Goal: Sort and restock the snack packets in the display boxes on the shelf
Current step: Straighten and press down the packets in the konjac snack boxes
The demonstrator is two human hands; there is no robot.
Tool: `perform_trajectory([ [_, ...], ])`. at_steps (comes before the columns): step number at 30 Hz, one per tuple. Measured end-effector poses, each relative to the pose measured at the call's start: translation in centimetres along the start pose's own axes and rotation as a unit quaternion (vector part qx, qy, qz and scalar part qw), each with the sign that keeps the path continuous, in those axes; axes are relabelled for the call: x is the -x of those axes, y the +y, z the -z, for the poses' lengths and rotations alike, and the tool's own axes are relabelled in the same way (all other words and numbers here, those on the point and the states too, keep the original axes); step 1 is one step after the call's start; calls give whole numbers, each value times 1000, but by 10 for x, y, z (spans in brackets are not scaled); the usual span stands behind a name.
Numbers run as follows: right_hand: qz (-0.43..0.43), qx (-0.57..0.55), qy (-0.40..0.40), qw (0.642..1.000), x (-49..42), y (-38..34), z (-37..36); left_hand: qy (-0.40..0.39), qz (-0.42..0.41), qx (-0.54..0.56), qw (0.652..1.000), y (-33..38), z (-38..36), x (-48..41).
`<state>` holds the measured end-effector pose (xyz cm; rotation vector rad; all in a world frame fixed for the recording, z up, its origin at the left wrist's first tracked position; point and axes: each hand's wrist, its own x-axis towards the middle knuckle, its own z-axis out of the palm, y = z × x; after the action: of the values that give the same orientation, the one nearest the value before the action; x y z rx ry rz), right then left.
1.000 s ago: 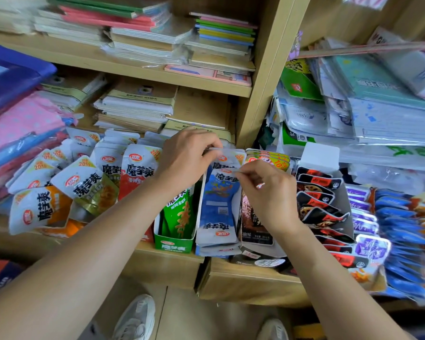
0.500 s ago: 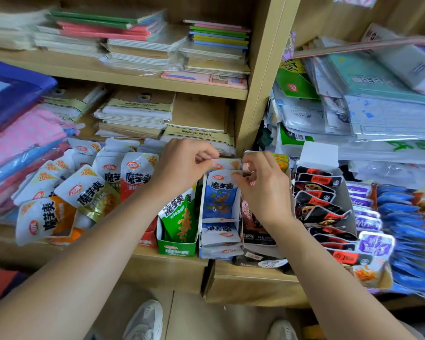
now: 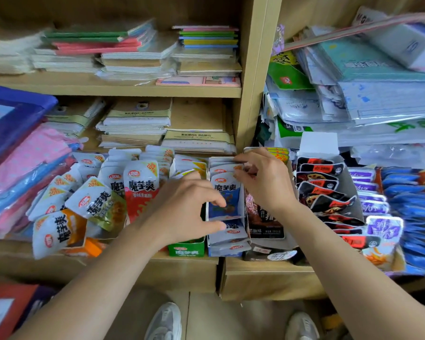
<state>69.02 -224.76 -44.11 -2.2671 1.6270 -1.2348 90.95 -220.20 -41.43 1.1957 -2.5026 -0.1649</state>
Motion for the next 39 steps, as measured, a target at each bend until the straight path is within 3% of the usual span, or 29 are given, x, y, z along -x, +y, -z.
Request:
perform_trajectory([
  [4,5,-25,-19,999,0,3,1,-7,-23,-47,999,2,-11,-5],
  [10,1,-135,-55,989,4,1,10,181,54,-32,981,-9,-19,-28],
  [13,41,-80,-77,993,8,2,9,213,66,-20,975,-13,-23,-41],
  [16,57,-12,-54,997,8,5,3,191,88,-8,978,-10,-23,-45],
  [19,68,11,-52,996,6,8,-1,164,39,29,985,-1,-11,-35],
  [22,64,11,-61,996,8,10,2,16,-18,77,997,5,1,-12],
  [24,57,6,-72,996,10,9,6,-90,-49,32,994,8,1,2],
  [27,52,6,-86,995,14,7,10,-137,-80,-48,986,10,-7,11],
  [31,37,-20,-97,994,18,6,15,-78,-48,-9,996,2,-12,7],
  [36,2,-69,-63,996,14,5,11,91,42,20,995,-13,-15,-9],
  [39,-29,-107,-60,992,13,2,13,137,83,-3,987,-16,-19,-22],
])
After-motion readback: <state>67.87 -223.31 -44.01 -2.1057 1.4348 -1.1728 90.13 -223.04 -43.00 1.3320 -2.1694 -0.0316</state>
